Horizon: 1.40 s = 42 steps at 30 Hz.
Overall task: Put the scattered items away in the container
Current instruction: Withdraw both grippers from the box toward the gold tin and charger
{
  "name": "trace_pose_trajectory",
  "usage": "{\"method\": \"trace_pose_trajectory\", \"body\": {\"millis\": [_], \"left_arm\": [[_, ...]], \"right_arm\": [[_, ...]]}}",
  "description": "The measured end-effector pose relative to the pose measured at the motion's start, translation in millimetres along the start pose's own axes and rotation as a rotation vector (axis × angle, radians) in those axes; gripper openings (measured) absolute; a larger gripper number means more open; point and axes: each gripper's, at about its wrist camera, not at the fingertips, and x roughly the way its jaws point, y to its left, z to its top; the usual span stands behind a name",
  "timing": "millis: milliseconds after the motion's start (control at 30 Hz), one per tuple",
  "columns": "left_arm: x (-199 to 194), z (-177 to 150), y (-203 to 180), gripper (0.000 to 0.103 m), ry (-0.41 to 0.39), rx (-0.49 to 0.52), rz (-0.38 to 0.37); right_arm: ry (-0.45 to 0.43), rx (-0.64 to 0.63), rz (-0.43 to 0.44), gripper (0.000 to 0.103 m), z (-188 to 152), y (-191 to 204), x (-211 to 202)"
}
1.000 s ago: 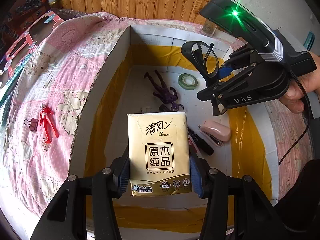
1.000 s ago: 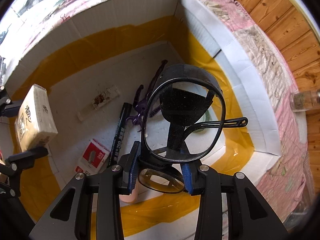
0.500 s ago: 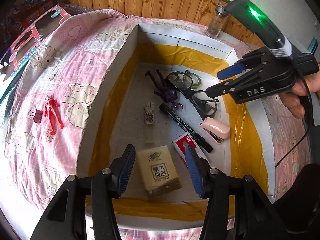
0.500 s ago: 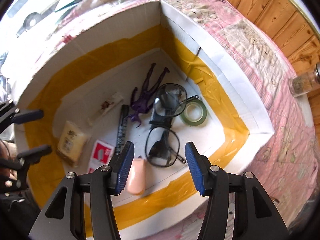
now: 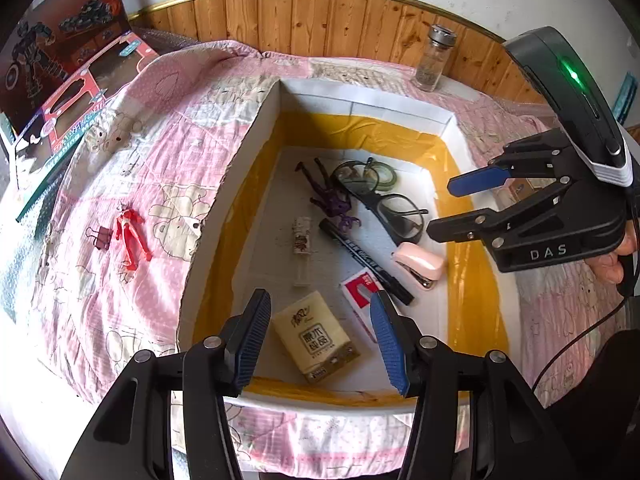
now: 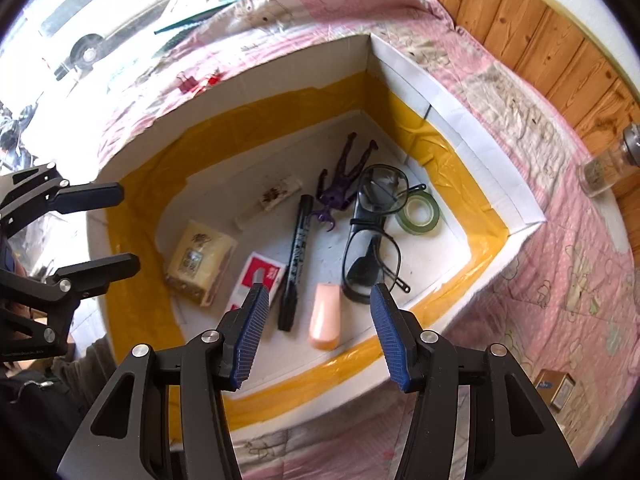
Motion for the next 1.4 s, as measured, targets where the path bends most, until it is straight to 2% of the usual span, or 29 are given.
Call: {"method": "trace_pose_trajectory", "body": {"millis": [667,1100,1400], "left_arm": [[-51.0,-24.9,-70.9,0.053,-0.048,0.084,0.008],[-69.1,-38.9,-124.0,0.053,-0.055,0.149,-0.017],[-72.0,-41.6,-159.4,0.053,-0.057,0.208,-0.030]], "right_arm": [[-0.154,0.031,0.036,0.056,-72.0,12.8,-49.5],[-0.239,0.043,-0.012,0.056,-113.4,18.0,-72.4],[-0.244,0.056,-0.026,0.056,-138.1,11.2,-75.5]]}}
